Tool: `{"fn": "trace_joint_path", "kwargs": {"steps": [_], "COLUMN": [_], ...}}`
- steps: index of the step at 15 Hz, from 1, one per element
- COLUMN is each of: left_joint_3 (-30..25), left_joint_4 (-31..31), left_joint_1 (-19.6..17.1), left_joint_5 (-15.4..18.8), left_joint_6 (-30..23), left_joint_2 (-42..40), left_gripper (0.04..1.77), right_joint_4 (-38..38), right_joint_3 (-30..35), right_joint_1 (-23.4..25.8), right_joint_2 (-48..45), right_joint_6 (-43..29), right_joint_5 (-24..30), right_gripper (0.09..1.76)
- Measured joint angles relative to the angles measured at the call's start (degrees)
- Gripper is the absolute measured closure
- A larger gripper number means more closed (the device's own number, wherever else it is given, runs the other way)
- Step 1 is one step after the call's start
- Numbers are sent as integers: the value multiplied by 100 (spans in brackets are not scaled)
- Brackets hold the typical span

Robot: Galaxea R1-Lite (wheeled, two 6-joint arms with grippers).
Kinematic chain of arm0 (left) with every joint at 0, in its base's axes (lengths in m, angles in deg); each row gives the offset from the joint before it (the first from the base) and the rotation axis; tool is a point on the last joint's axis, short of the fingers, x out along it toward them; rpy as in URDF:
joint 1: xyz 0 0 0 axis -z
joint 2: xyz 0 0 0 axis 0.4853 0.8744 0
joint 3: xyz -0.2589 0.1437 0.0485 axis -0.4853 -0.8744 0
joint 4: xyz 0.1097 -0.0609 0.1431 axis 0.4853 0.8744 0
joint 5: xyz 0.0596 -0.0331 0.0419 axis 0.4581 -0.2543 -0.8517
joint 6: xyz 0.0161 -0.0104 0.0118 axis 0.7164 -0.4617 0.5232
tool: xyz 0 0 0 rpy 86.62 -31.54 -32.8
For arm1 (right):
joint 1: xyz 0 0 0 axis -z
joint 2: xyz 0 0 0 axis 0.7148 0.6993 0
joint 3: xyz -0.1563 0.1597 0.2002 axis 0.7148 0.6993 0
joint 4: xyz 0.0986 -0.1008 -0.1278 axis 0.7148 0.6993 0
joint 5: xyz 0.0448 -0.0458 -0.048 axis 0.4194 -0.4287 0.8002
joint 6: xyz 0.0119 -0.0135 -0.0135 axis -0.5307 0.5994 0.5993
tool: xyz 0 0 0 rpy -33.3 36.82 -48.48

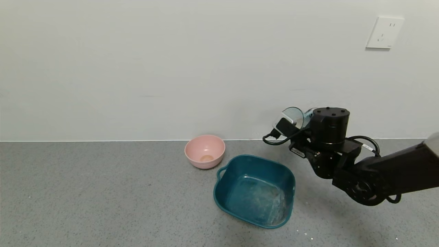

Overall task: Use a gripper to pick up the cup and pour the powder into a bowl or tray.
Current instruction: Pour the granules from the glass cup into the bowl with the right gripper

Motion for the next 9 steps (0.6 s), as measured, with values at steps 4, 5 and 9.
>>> {"fn": "trace_joint_path", "kwargs": {"steps": [4,5,9], "left_joint_3": [0,0,0], "left_joint_4": [2,0,0], "left_joint_1": [0,0,0], "left_joint_5": [2,2,2], "left_joint_6": [1,0,0], "left_joint_2": [0,0,0], "left_gripper": [9,9,9], "right_joint_4": [-728,-887,-1569], "right_joint_3": [168,218,535], "right_joint_1": [-439,-505,-603], "right_joint_2": [293,345,478], "right_joint_6": [767,1014,2102], "right_joint_5": [-517,-528,-534], "right_gripper": [52,52,52]}}
